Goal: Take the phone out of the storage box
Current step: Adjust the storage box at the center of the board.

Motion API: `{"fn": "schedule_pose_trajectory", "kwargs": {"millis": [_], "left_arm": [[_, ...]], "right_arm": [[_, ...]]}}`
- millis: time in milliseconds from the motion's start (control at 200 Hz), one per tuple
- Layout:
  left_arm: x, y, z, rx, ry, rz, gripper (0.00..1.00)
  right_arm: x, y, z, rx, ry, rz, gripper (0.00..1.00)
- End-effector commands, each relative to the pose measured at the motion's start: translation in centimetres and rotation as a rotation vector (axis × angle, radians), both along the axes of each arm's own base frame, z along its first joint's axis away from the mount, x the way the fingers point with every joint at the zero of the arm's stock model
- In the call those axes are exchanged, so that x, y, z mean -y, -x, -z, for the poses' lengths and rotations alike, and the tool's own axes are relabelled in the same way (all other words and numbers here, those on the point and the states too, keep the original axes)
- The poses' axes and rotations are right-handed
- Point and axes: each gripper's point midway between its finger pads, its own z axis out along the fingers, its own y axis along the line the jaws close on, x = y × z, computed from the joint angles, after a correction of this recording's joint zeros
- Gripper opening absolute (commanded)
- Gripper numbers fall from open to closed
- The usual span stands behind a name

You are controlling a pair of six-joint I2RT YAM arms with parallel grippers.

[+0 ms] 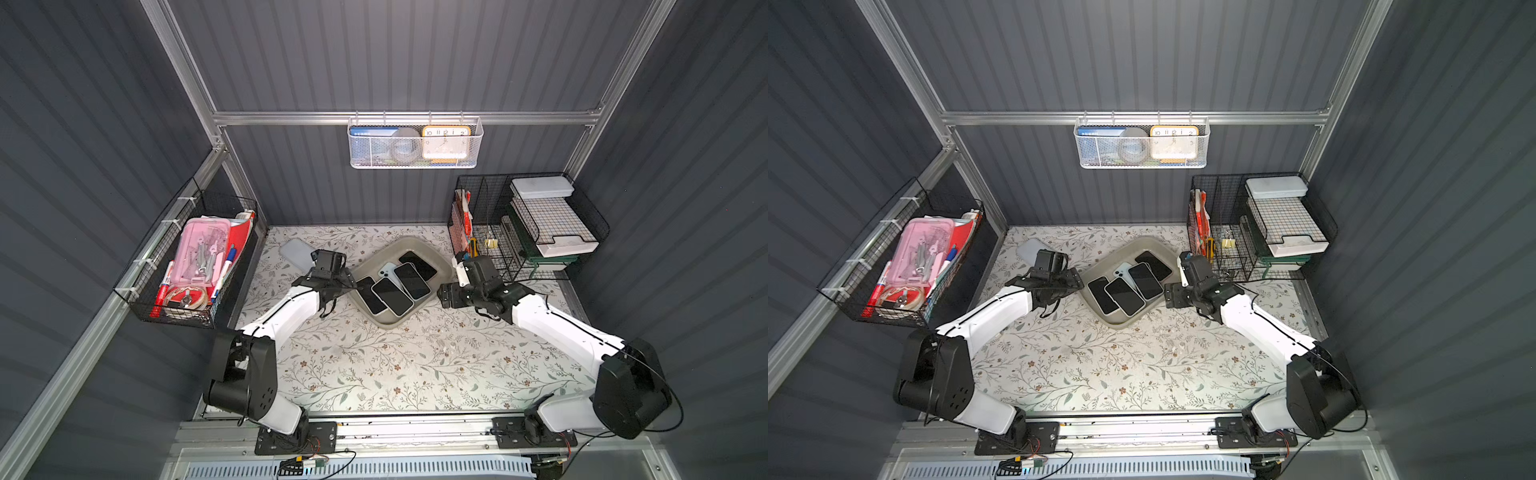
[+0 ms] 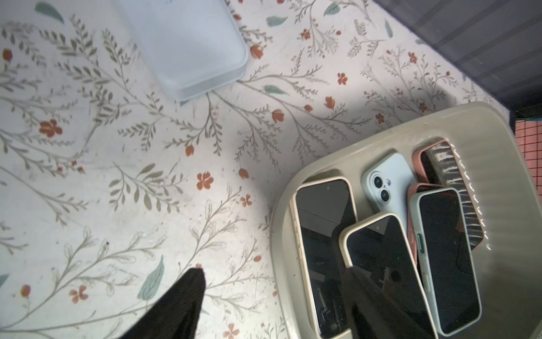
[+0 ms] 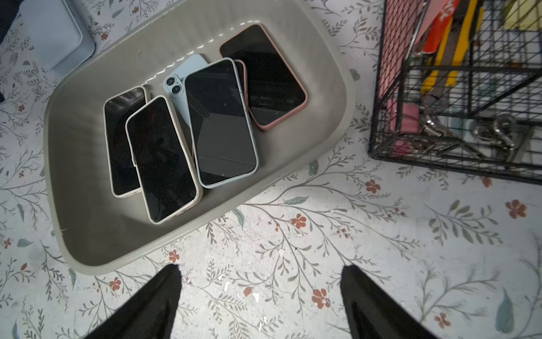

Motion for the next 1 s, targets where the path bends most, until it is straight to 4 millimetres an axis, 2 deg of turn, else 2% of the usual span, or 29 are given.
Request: {"fn": "schedule_pose_trajectory", "kwargs": {"millis": [0, 120, 300, 385, 535, 640, 740, 996], "left_arm": [[-0.2, 1.2, 1.0, -0.047, 0.014, -0.011, 0.73], [0.5, 1.3, 2.5, -0.075, 0.042, 0.011, 0.71], [2.2, 0.9, 3.8, -0.074, 0.124, 0.045, 0.65], [2.9, 0.9, 5.0, -0.095, 0.155, 0.063, 0.59], [3.5, 1.0, 7.6, -0.153, 0.165, 0.085, 0.36], [3.6, 1.3, 9.0, -0.181, 0.163, 0.091, 0.3], [3.5, 1.4, 9.2, -0.185, 0.157, 0.092, 0.22], [2.6, 1.0, 7.7, -0.168, 0.106, 0.077, 0.04]], "right_arm": [[-0.1, 0.4, -0.1, -0.018, 0.003, -0.001, 0.89], [0.1, 0.7, -0.5, -0.005, 0.005, 0.001, 0.89], [0.4, 0.9, -0.7, 0.009, -0.004, 0.02, 0.89], [0.4, 1.0, -0.7, 0.002, -0.009, 0.021, 0.89], [0.4, 1.1, -0.7, -0.002, -0.008, 0.02, 0.89], [0.5, 1.2, -0.7, -0.001, -0.003, 0.021, 0.89], [0.6, 1.2, -0.8, 0.001, 0.005, 0.021, 0.89], [0.2, 1.1, -0.9, -0.011, -0.005, 0.018, 0.89]]}}
